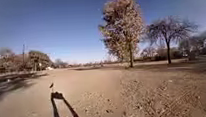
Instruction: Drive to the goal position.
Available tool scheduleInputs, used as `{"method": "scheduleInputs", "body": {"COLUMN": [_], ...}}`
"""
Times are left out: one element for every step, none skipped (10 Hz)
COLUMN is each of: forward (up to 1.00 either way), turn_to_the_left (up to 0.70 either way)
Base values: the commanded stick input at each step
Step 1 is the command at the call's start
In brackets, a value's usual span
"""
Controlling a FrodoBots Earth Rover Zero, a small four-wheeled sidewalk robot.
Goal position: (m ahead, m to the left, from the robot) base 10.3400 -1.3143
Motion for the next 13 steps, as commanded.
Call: {"method": "scheduleInputs", "body": {"forward": [0.5, 0.5, 0.5, 0.5, 0.5, 0.5, 0.5, 0.5, 0.5, 0.5, 0.5, 0.5, 0.5], "turn_to_the_left": [0.0, 0.0, 0.0, 0.0, 0.0, 0.0, 0.0, 0.0, 0.0, 0.0, 0.0, 0.0, 0.0]}}
